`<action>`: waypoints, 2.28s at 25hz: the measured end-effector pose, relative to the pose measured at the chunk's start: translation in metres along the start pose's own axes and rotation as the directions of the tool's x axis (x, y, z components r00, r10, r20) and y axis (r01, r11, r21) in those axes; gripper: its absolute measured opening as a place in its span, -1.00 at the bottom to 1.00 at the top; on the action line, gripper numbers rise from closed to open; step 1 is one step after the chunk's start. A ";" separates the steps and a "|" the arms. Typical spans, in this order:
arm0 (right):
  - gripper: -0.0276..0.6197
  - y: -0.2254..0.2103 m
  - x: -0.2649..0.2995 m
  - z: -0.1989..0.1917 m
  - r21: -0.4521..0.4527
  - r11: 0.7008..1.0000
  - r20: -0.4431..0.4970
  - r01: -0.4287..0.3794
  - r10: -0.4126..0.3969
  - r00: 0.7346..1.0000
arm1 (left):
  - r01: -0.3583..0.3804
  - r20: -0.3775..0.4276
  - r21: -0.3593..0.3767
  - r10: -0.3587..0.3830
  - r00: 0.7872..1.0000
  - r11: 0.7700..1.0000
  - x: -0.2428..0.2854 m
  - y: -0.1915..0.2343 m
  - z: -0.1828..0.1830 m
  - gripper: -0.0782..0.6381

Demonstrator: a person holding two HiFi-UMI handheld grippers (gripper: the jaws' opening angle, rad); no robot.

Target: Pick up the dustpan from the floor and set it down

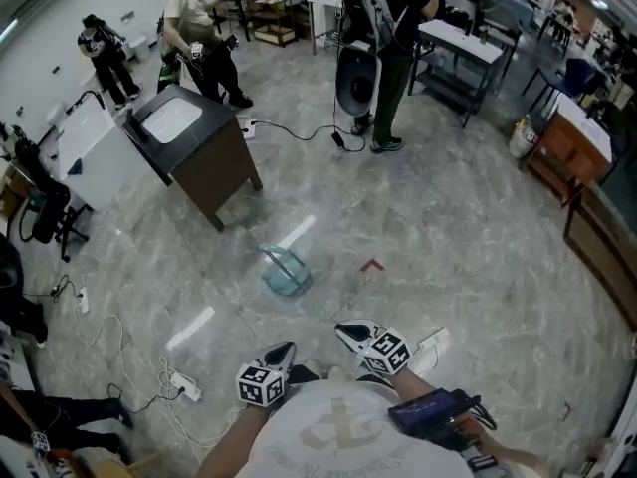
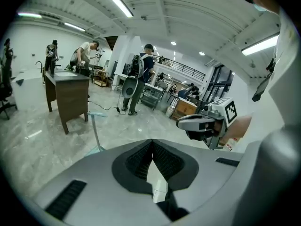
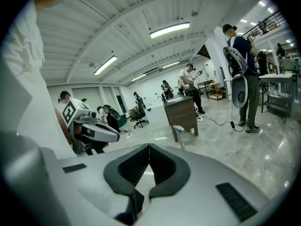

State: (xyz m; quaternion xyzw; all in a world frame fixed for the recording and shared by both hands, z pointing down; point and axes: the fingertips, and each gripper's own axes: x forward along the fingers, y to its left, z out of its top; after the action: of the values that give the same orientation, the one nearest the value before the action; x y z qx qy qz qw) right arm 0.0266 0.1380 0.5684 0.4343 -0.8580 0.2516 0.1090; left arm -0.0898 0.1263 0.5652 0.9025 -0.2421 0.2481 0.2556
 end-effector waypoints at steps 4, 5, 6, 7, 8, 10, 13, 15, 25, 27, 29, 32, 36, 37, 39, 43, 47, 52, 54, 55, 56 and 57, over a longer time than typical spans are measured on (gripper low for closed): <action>-0.86 -0.008 0.001 -0.012 0.033 0.999 -0.026 0.019 -0.018 0.999 | -0.013 0.016 -0.011 0.014 1.000 1.000 -0.002 0.006 0.003 -0.75; -0.86 -0.008 0.004 -0.014 0.033 0.999 -0.036 0.020 -0.019 0.999 | -0.017 0.018 -0.015 0.017 1.000 1.000 -0.003 0.009 0.004 -0.75; -0.86 -0.008 0.007 -0.015 0.031 0.999 -0.047 0.019 -0.017 0.999 | -0.020 0.017 -0.019 0.020 1.000 1.000 -0.004 0.011 0.003 -0.75; -0.86 -0.008 0.010 -0.016 0.031 0.999 -0.056 0.017 -0.015 0.998 | -0.022 0.013 -0.024 0.023 1.000 0.999 -0.004 0.013 0.001 -0.75; -0.86 -0.008 0.013 -0.018 0.034 0.999 -0.066 0.016 -0.014 0.998 | -0.023 0.008 -0.029 0.023 1.000 0.999 -0.005 0.015 -0.003 -0.75; -0.86 -0.012 0.020 -0.024 0.049 0.999 -0.093 0.023 -0.018 0.995 | -0.019 -0.005 -0.038 0.019 1.000 0.999 -0.005 0.017 -0.010 -0.75; -0.86 -0.016 0.030 -0.028 0.064 0.997 -0.127 0.039 -0.030 0.991 | -0.017 -0.022 -0.059 0.016 1.000 0.998 -0.005 0.027 -0.015 -0.75; -0.86 -0.017 0.038 -0.026 0.075 0.996 -0.130 0.042 -0.032 0.991 | -0.019 -0.031 -0.066 0.017 0.999 0.998 -0.003 0.039 -0.013 -0.75; -0.86 -0.048 0.072 0.009 0.086 0.990 -0.122 0.114 -0.103 0.987 | 0.047 -0.018 -0.023 -0.048 0.999 0.999 0.024 0.081 0.035 -0.75; -0.86 -0.057 0.077 0.023 0.095 0.986 -0.103 0.137 -0.127 0.987 | 0.054 -0.014 -0.025 -0.055 0.998 0.998 0.027 0.091 0.043 -0.75; -0.86 -0.061 0.082 0.032 0.098 0.983 -0.095 0.154 -0.145 0.985 | 0.066 -0.008 -0.023 -0.067 0.998 0.998 0.028 0.097 0.051 -0.75; -0.86 -0.062 0.091 0.038 0.092 0.981 -0.100 0.169 -0.160 0.982 | 0.080 -0.001 -0.019 -0.080 0.997 0.997 0.028 0.110 0.058 -0.75; -0.86 -0.058 0.112 0.043 0.065 0.983 -0.117 0.169 -0.161 0.980 | 0.082 0.008 -0.020 -0.082 0.997 0.996 0.025 0.135 0.067 -0.75; -0.86 -0.058 0.117 0.045 0.048 0.984 -0.122 0.174 -0.167 0.978 | 0.081 0.009 -0.023 -0.081 0.997 0.996 0.023 0.141 0.068 -0.75; -0.86 -0.058 0.128 0.052 0.021 0.982 -0.123 0.186 -0.182 0.976 | 0.079 0.012 -0.033 -0.078 0.997 0.996 0.021 0.154 0.070 -0.75; -0.86 -0.055 0.147 0.067 0.008 0.979 -0.110 0.204 -0.202 0.973 | 0.090 0.020 -0.048 -0.089 0.996 0.995 0.015 0.171 0.072 -0.75; -0.86 -0.049 0.153 0.064 0.037 0.980 -0.131 0.195 -0.189 0.973 | 0.104 0.043 -0.054 -0.102 0.994 0.993 0.011 0.179 0.072 -0.75; -0.86 -0.055 0.166 0.068 0.062 0.979 -0.170 0.192 -0.179 0.969 | 0.069 0.092 -0.102 -0.060 0.994 0.992 -0.001 0.204 0.076 -0.75; -0.86 -0.058 0.172 0.072 0.059 0.980 -0.177 0.191 -0.178 0.968 | 0.050 0.097 -0.133 -0.037 0.995 0.990 -0.005 0.214 0.071 -0.75; -0.86 -0.059 0.175 0.074 0.055 0.980 -0.181 0.189 -0.177 0.968 | 0.041 0.097 -0.145 -0.027 0.995 0.989 -0.007 0.218 0.068 -0.75; -0.86 -0.059 0.179 0.076 0.048 0.981 -0.186 0.186 -0.174 0.967 | 0.033 0.098 -0.154 -0.018 0.995 0.988 -0.010 0.221 0.066 -0.75; -0.86 -0.059 0.182 0.078 0.041 0.983 -0.195 0.181 -0.170 0.966 | 0.027 0.100 -0.162 -0.011 0.995 0.986 -0.012 0.223 0.065 -0.75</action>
State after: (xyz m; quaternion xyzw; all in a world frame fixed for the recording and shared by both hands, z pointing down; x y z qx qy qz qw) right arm -0.0326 -0.0584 0.5963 0.4855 -0.7942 0.3061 0.1997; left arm -0.2036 -0.0757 0.5858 0.8919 -0.2655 0.1802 0.3186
